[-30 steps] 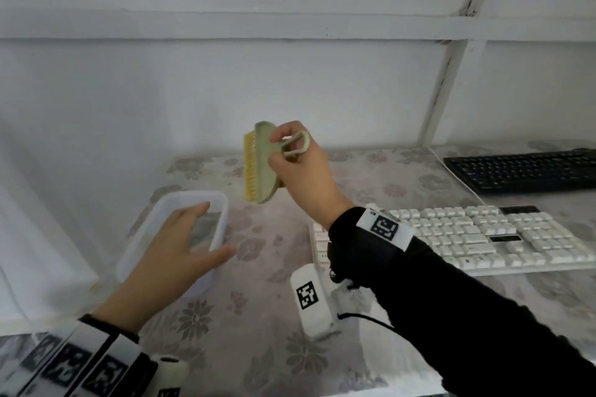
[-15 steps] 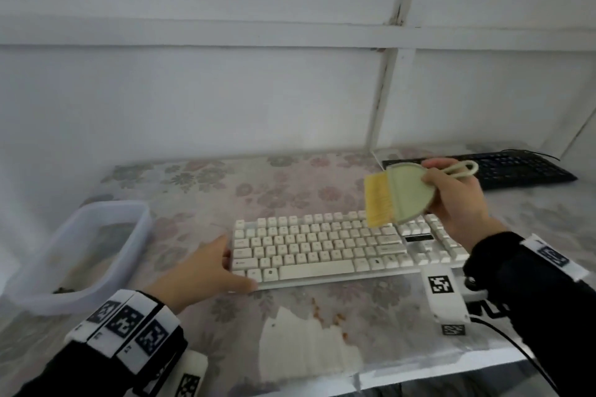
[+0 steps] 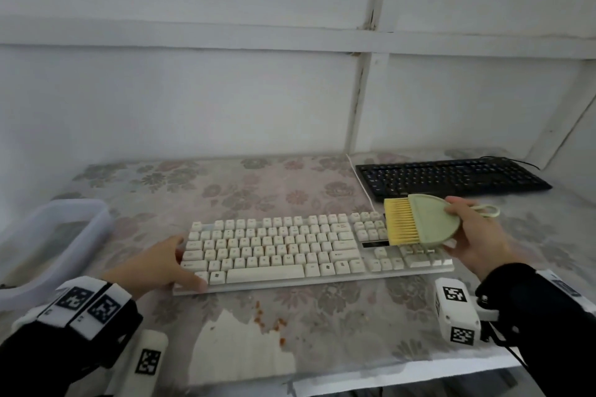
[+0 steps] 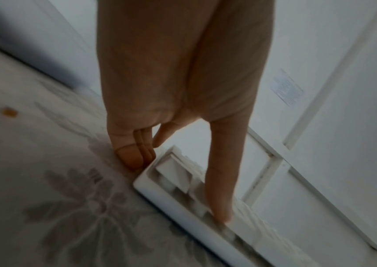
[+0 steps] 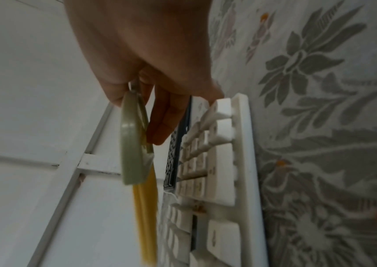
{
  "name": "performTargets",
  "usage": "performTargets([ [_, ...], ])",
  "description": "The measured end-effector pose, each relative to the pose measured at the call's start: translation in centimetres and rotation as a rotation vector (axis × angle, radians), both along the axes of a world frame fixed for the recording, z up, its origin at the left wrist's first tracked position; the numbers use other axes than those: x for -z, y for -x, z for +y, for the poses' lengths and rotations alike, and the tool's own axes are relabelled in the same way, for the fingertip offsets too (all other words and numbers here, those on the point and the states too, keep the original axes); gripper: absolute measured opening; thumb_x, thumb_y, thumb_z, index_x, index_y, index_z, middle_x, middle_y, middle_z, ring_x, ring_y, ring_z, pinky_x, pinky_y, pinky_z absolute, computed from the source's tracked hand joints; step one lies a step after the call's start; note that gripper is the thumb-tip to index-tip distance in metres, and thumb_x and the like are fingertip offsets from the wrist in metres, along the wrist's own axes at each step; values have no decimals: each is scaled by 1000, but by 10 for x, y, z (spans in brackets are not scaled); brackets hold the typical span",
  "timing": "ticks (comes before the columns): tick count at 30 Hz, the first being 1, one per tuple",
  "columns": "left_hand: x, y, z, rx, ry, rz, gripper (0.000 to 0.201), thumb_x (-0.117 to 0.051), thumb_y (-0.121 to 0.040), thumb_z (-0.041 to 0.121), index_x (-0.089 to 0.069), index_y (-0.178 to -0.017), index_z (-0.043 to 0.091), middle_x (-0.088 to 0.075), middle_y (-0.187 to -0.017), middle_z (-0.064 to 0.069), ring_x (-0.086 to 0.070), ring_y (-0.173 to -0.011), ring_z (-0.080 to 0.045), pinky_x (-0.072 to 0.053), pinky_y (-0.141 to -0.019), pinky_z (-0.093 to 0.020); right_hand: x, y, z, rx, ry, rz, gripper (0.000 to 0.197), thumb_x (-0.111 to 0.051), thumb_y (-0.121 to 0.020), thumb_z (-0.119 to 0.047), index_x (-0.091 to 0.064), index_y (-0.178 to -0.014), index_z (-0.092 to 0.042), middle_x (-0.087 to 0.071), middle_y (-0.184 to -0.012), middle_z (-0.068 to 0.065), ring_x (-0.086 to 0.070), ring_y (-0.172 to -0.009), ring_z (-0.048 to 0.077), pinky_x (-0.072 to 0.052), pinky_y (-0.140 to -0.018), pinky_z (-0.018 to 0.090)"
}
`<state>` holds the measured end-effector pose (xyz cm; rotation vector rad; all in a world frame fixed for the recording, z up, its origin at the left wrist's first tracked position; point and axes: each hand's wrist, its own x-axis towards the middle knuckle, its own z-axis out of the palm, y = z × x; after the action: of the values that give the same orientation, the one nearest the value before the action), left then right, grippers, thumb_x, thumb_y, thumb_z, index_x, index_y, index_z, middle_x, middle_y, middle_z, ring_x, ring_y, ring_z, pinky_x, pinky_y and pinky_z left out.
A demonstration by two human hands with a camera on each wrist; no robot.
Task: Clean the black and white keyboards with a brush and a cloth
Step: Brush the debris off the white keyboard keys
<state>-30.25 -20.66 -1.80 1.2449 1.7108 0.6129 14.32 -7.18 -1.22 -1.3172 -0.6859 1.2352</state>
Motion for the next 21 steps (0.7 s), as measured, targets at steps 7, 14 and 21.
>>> performTargets([
  [7,3,1,-1,25,30,-89,111,-96,-18,19,-55,-121,14,-71,-111,-1,-67,-103,-17,-53,-84,-29,3,-3,6,-34,-7,6,22,-55,-88,-8,-63,-81,-27,-64,-90,1,-59,-84,19,-48,-68,35],
  [14,9,-7,-6,-132,-58,-175,107,-80,-30,-8,-39,-126,13,-62,-110,-8,-60,-96,-18,-53,-57,-18,4,-5,6,-67,-67,-10,24,-52,-88,-7,-59,-78,-28,-60,-89,-1,-54,-81,17,-42,-62,31],
  [21,14,-3,-6,-110,-161,-105,131,-83,-18,15,-32,-139,15,-61,-117,-1,-59,-105,-14,-49,-79,-26,5,-18,5,-123,-114,-67,24,-51,-89,-9,-60,-81,-31,-58,-89,-1,-49,-74,18,-41,-47,26],
])
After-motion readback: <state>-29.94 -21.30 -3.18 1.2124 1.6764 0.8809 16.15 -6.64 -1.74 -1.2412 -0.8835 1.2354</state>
